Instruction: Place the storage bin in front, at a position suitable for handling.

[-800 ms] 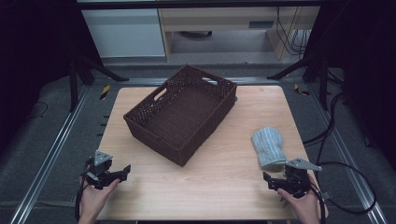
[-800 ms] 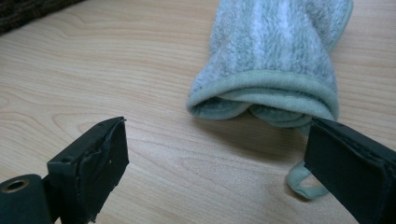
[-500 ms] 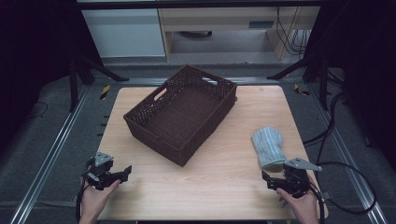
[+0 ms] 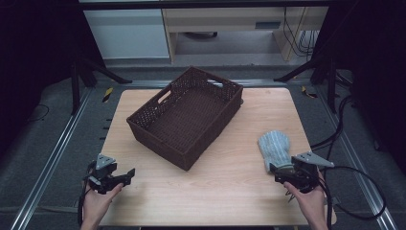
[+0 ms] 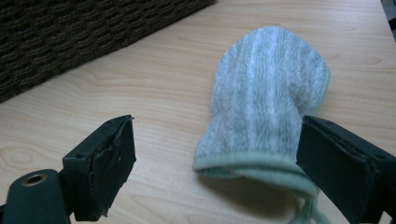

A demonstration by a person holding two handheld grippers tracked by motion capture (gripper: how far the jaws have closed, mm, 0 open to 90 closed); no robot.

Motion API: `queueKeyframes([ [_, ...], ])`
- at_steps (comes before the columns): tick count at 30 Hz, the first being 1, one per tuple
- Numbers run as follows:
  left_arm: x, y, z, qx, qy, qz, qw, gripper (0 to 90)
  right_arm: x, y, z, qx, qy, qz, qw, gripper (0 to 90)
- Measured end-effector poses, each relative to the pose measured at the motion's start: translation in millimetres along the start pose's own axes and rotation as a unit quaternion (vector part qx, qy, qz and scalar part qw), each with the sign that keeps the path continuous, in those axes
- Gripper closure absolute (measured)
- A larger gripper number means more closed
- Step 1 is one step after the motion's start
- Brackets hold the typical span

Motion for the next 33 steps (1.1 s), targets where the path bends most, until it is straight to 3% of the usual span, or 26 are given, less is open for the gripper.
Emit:
queueKeyframes([
  [4, 0.4, 0.3, -0.3, 0.002, -0.001, -0.001, 1.0000, 24.6, -6.2, -8.4, -7.9, 0.003, 0.007, 0.001, 1.0000, 13.6],
  [9, 3.1, 0.4, 0.6, 0.001, -0.003, 0.002, 1.0000, 25.0, -20.0, -23.3, -30.4, 0.013, 0.017, -0.006, 0.9998, 17.4],
  [18, 3.0, 0.0, 0.2, 0.001, -0.002, 0.003, 1.0000, 25.8, -24.9, -3.9, -55.6, 0.046, 0.026, -0.001, 0.9986, 19.7],
  [21, 2.2, -1.7, 1.3, -0.003, -0.001, 0.003, 1.0000, 25.8, -28.9, 0.9, -57.7, 0.050, 0.036, 0.005, 0.9981, 25.4],
  [33, 1.4, -8.1, 3.2, -0.009, 0.005, 0.006, 0.9999, 27.0, -32.7, 13.7, -60.2, 0.078, 0.036, 0.012, 0.9962, 59.7],
])
Point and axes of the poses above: each handheld gripper's, and its own axes: z roughly backward along the jaws, y roughly out of its underside, x roughly to its left, the point moved 10 cm from there along -z, roughly forward along the jaws, and after that the axes turned 7 degrees about z, right-handed, at the moved point
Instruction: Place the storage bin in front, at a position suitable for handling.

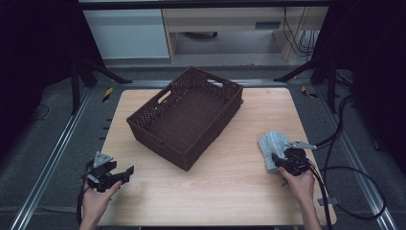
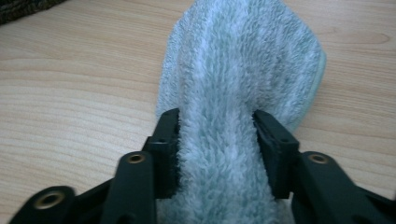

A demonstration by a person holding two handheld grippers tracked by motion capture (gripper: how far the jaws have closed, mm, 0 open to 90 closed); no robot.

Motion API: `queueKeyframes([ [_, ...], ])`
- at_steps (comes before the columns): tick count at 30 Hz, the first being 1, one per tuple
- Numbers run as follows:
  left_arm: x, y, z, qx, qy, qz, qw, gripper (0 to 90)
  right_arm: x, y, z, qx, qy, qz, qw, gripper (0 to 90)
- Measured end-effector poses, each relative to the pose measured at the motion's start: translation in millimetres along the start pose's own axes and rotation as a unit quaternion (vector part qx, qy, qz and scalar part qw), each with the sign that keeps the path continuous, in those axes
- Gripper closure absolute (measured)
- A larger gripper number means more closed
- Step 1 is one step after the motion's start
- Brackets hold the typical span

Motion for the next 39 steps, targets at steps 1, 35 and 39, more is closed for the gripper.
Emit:
queueKeyframes([
  [1, -0.4, -0.8, 0.7, -0.001, 0.000, -0.001, 1.0000, 27.1, -0.4, 0.1, 1.0, 0.000, 0.001, 0.001, 1.0000, 61.2],
  [35, -0.5, -99.4, -3.3, -0.059, 0.018, -0.003, 0.9981, 30.1, -5.9, -22.2, 44.0, -0.080, 0.000, 0.000, 0.9968, 26.5],
  [39, 4.3, -111.2, -12.4, -0.066, 0.022, 0.003, 0.9975, 30.4, 10.6, -35.0, 51.0, -0.096, -0.020, 0.002, 0.9951, 23.4],
])
Point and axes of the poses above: each handheld gripper's, and its own axes: z roughly backward along the jaws, y roughly out of its underside, x roughly to its left, the point moved 10 cm from there along -z, roughly forward along the jaws, and after that the axes turned 7 degrees about z, right-handed, at the moved point
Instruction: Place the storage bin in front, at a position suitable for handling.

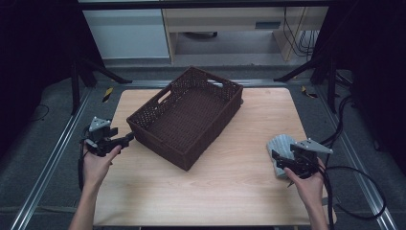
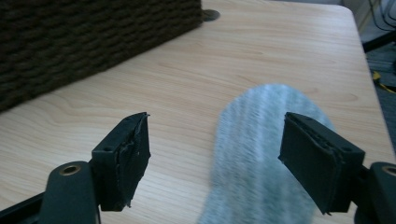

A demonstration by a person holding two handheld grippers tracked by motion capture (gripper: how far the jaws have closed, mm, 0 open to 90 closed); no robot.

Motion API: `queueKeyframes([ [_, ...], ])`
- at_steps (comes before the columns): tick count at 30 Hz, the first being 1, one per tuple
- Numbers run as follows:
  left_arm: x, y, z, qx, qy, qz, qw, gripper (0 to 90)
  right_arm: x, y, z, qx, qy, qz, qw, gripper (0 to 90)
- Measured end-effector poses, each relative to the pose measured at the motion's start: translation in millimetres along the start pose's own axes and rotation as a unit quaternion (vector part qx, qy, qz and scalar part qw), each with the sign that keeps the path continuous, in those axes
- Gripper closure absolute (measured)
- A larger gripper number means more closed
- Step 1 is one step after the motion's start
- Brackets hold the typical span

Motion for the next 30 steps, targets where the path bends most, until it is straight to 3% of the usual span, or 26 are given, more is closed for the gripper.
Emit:
queueKeyframes([
  [5, 4.7, -7.3, -11.9, 0.000, 0.003, 0.001, 1.0000, 30.5, 18.5, -9.3, 0.8, -0.010, -0.023, 0.000, 0.9997, 20.2],
  [11, 12.4, -19.2, -19.0, -0.007, 0.011, 0.010, 0.9999, 31.5, 30.8, -13.8, -0.8, -0.012, -0.036, 0.006, 0.9992, 20.0],
  [12, 15.8, -23.5, -22.3, -0.011, 0.013, 0.019, 0.9997, 31.9, 32.0, -13.6, -1.5, -0.011, -0.038, 0.006, 0.9992, 20.0],
  [18, 19.1, -28.6, -38.4, -0.008, 0.019, 0.012, 0.9997, 31.7, 35.2, -12.0, -3.8, -0.007, -0.043, 0.007, 0.9990, 20.1],
  [21, 20.9, -32.2, -44.6, -0.012, 0.028, 0.020, 0.9993, 31.9, 34.9, -12.1, -3.5, -0.008, -0.044, 0.005, 0.9990, 20.2],
  [30, 22.8, -31.0, -68.0, 0.006, 0.032, 0.024, 0.9992, 37.4, 38.3, -12.0, -5.6, -0.010, -0.056, -0.001, 0.9984, 20.4],
])
Point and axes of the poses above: each handheld gripper's, and its own axes: z roughly backward along the jaws, y roughly out of its underside, x roughly to its left, the point moved 10 cm from there along -z, roughly forward along the jaws, and after that the axes turned 7 degrees about z, right-handed, at the moved point
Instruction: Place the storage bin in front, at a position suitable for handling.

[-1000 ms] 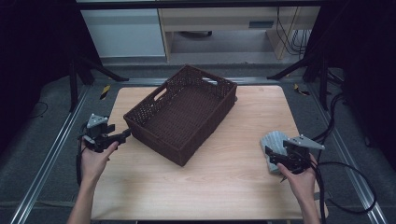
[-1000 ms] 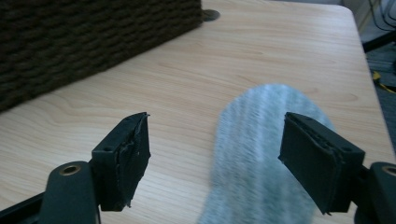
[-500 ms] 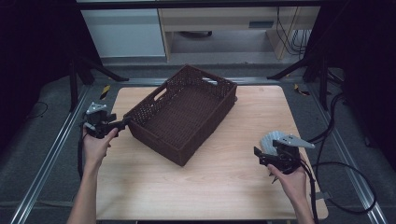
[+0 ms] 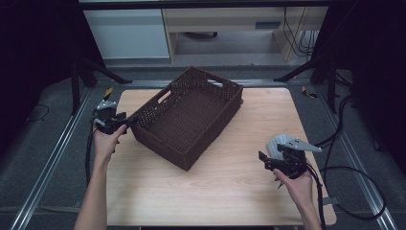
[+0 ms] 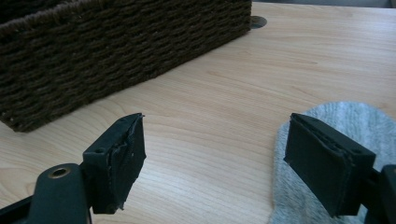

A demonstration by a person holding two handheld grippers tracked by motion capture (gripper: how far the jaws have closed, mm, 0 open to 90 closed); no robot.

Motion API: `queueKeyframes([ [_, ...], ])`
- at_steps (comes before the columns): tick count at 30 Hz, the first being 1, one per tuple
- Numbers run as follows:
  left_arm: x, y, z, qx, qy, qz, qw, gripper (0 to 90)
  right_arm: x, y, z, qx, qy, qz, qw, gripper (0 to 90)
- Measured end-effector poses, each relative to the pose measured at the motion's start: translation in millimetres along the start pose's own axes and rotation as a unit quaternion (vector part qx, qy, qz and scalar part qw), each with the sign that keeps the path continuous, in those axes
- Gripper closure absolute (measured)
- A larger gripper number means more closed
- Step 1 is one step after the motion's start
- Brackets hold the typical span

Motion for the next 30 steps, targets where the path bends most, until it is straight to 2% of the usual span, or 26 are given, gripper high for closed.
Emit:
queueKeyframes([
  [6, 1.6, 3.7, -12.0, 0.014, -0.006, -0.009, 0.9998, 41.8, 0.4, -0.1, -0.3, 0.000, 0.000, 0.003, 1.0000, 20.6],
  [9, 3.0, 8.2, -20.3, 0.024, -0.003, -0.002, 0.9997, 45.0, 0.5, 0.0, -1.0, 0.001, -0.001, 0.002, 1.0000, 20.7],
  [13, 3.0, 10.1, -22.8, 0.029, 0.008, 0.010, 0.9995, 45.8, 0.3, -0.1, -0.9, 0.000, 0.000, 0.003, 1.0000, 21.0],
  [15, 1.1, 11.0, -22.4, 0.029, 0.015, 0.014, 0.9994, 49.0, 0.4, -0.2, -0.9, -0.001, -0.001, 0.002, 1.0000, 21.3],
  [19, -1.3, 13.8, -19.4, 0.022, 0.011, 0.016, 0.9996, 50.3, 2.3, -0.1, -2.3, 0.000, -0.006, -0.001, 1.0000, 21.5],
  [23, -9.3, 19.9, -12.9, 0.028, 0.010, 0.011, 0.9995, 50.3, 5.1, -2.3, -3.8, -0.002, -0.009, 0.001, 1.0000, 21.5],
  [30, -24.9, 33.3, -0.5, 0.025, -0.003, 0.018, 0.9995, 50.1, 12.1, -8.9, -4.8, -0.007, -0.018, -0.002, 0.9998, 21.2],
])
Point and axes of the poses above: each handheld gripper's, and its own axes: z roughly backward along the jaws, y roughly out of its underside, x roughly to its left, the point moved 10 cm from there along -z, roughly forward along the jaws, and after that the axes turned 7 degrees about z, right-handed, at the moved point
